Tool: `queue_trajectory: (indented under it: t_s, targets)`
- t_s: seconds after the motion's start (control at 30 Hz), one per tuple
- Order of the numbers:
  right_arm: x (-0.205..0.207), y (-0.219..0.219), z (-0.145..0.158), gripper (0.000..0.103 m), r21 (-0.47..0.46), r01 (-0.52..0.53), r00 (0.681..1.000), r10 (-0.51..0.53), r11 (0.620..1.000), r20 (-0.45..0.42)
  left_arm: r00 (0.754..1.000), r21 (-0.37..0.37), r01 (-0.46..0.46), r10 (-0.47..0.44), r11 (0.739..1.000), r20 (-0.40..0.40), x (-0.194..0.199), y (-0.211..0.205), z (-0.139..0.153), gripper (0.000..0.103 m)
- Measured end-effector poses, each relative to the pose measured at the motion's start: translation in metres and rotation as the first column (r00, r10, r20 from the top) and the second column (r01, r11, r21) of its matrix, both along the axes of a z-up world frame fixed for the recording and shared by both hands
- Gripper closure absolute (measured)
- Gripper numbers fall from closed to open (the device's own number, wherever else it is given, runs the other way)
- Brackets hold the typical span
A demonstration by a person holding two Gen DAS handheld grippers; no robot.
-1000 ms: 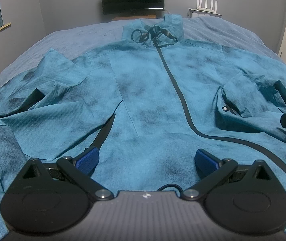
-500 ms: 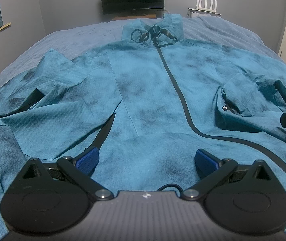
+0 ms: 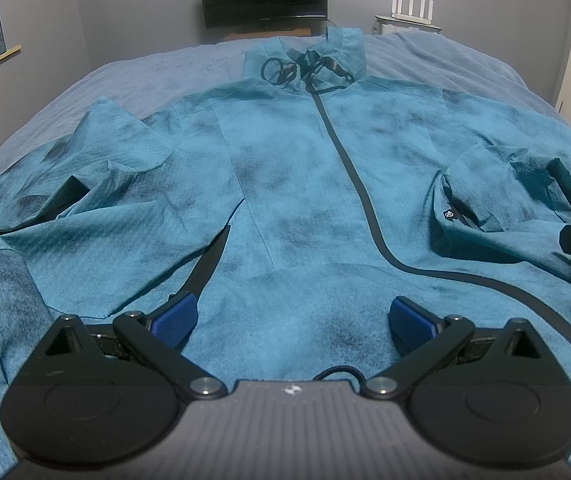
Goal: Fold large clothes
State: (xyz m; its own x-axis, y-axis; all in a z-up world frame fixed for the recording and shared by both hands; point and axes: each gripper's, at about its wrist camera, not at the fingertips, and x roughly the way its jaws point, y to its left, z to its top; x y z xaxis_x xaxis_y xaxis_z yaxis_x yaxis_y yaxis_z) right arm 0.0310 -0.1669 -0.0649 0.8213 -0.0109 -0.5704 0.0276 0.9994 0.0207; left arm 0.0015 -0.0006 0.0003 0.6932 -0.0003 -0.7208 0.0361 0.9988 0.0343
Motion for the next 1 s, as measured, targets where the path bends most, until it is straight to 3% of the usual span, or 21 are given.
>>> queue_trajectory:
  t_s: [0.47, 0.57, 0.67, 0.83, 0.93, 1.0]
  targets:
    - [-0.002, -0.001, 0.003, 0.0, 0.011, -0.002, 1.0, 0.002, 1.0, 0.01, 1.0, -0.007, 0.002, -0.002, 1.0, -0.003, 0.0, 0.0, 0.0, 0.0]
    - [-0.01, -0.007, 0.012, 0.0, 0.074, -0.011, 0.998, 0.007, 0.997, 0.064, 1.0, -0.085, 0.026, -0.026, 0.996, -0.003, -0.002, 0.006, 0.005, 0.0]
    - [-0.022, -0.023, 0.036, 0.0, 0.134, -0.024, 0.99, 0.005, 0.991, 0.144, 0.997, -0.137, 0.039, -0.029, 0.99, 0.077, 0.004, 0.02, 0.028, 0.0]
    - [-0.01, -0.052, 0.088, 0.0, 0.144, 0.006, 0.966, -0.043, 0.99, 0.256, 0.97, -0.082, -0.005, 0.025, 0.997, 0.241, 0.028, 0.033, 0.069, 0.0]
    - [0.014, -0.073, 0.107, 0.0, 0.133, 0.105, 0.938, -0.143, 0.986, 0.315, 0.959, -0.038, 0.028, -0.016, 0.999, 0.284, 0.057, 0.033, 0.071, 0.0]
    - [0.037, -0.089, 0.111, 0.0, 0.107, 0.168, 0.919, -0.195, 0.98, 0.344, 0.967, -0.038, 0.029, -0.018, 0.999, 0.255, 0.079, 0.032, 0.062, 0.0]
